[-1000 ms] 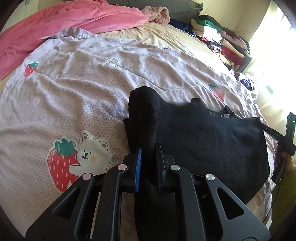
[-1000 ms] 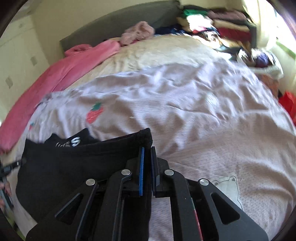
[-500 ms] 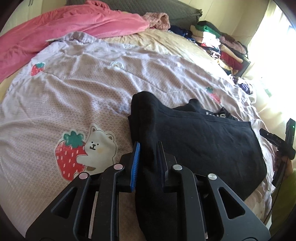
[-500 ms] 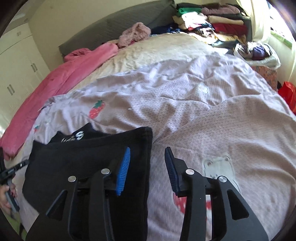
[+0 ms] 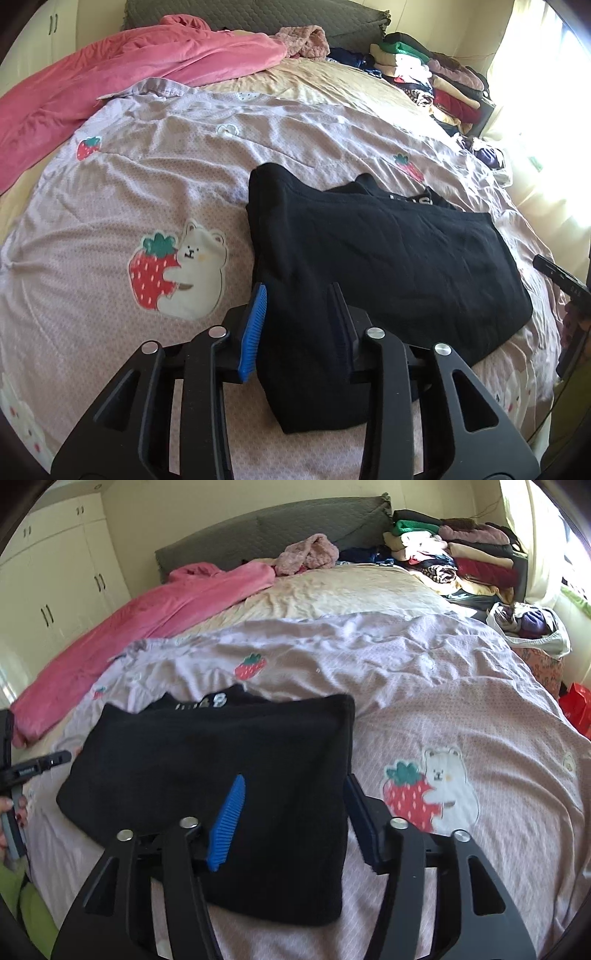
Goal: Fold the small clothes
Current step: 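Lay the folded edge down and open both grippers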
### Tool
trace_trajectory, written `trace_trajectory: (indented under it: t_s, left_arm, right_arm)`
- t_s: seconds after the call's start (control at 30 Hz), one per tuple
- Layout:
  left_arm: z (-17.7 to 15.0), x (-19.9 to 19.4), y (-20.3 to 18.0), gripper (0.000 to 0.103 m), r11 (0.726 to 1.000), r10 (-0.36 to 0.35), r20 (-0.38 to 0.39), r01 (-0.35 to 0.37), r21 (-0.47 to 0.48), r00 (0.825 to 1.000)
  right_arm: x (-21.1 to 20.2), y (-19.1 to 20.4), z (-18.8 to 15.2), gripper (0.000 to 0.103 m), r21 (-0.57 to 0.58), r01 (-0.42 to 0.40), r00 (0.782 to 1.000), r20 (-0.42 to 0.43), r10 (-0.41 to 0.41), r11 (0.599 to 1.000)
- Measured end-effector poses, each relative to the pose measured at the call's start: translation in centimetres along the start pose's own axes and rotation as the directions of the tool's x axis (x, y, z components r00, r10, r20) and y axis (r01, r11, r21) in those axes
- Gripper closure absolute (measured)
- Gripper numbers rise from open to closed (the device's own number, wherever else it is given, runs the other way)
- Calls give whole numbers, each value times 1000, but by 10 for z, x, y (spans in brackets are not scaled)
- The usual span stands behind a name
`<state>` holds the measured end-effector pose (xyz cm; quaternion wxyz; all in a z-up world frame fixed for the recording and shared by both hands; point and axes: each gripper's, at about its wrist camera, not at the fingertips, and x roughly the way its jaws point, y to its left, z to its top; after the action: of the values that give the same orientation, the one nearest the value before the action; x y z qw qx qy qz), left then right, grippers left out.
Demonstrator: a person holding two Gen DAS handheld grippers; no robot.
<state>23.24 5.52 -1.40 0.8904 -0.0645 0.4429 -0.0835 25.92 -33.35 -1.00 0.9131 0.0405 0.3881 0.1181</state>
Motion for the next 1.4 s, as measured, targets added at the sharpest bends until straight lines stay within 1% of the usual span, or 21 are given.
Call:
trace_trajectory:
  t_s: [0.13, 0.33, 0.37, 0.4, 0.43, 0.47, 0.53, 0.67, 0.8, 1.07, 1.13, 1.2, 1.27, 1.3, 1.37, 1.4]
  left_arm:
    - [-9, 3, -4, 77, 1000, 8, -27, -8, 10, 1000]
    - [-25, 13, -10, 77, 999, 32, -70, -30, 29, 997]
    - [-27, 15, -9, 77, 999, 33, -77, -31, 27, 997]
    - [-29, 16, -8, 77, 999, 34, -79, -32, 26, 996]
    - [-31, 17, -7, 77, 999, 33, -80, -32, 19, 996]
    - [-32, 18, -6, 77, 1000, 29, -80, -29, 11, 996]
    - [-35, 20, -5, 77, 1000, 25, -81, -25, 2, 996]
    - [-39, 22, -2, 76, 1000, 13, -81, -13, -4, 997]
    - [-39, 20, -1, 76, 1000, 6, -82, -8, -17, 997]
    - [-48, 11, 0, 76, 1000, 10, -81, -10, -4, 997]
    - [-49, 9, 0, 76, 1000, 12, -82, -12, -4, 997]
    - [-52, 4, 1, 76, 1000, 9, -73, -10, -11, 997]
    - [-53, -6, -1, 76, 1000, 9, -49, -10, -2, 999]
    - [-54, -10, -1, 76, 1000, 5, -42, -5, 0, 999]
    - [-54, -19, -1, 76, 1000, -14, -29, 14, -4, 999]
    - [-54, -22, -2, 74, 1000, -17, -24, 17, -4, 1000]
  right_arm:
    - [5, 1, -14, 40, 14, 34, 999, -31, -33, 999]
    - [17, -4, -27, 40, 49, 58, 995, -82, -54, 997]
    - [19, -5, -28, 42, 51, 62, 994, -88, -57, 997]
    - [21, -5, -30, 57, 48, 64, 993, -99, -59, 997]
    - [23, -5, -32, 65, 39, 70, 991, -115, -65, 997]
    - [26, -5, -35, 66, 23, 94, 988, -124, -90, 995]
    - [29, -5, -40, 65, 14, 116, 985, -129, -113, 993]
    - [31, -12, -44, 62, 49, 127, 984, -135, -119, 991]
    - [28, -9, -43, 59, 42, 140, 982, -135, -134, 989]
    - [5, -3, -46, 57, 42, 128, 986, -108, -123, 991]
    - [-1, -1, -47, 54, 48, 121, 988, -98, -116, 991]
    - [-10, 4, -46, 47, 39, 117, 990, -82, -113, 992]
    - [-18, 11, -46, 46, 25, 113, 992, -62, -111, 993]
    - [-23, 15, -46, 39, 18, 107, 993, -52, -106, 994]
    - [-34, 23, -45, 31, 7, 106, 994, -23, -106, 994]
    - [-39, 28, -45, 29, 2, 101, 995, -8, -101, 995]
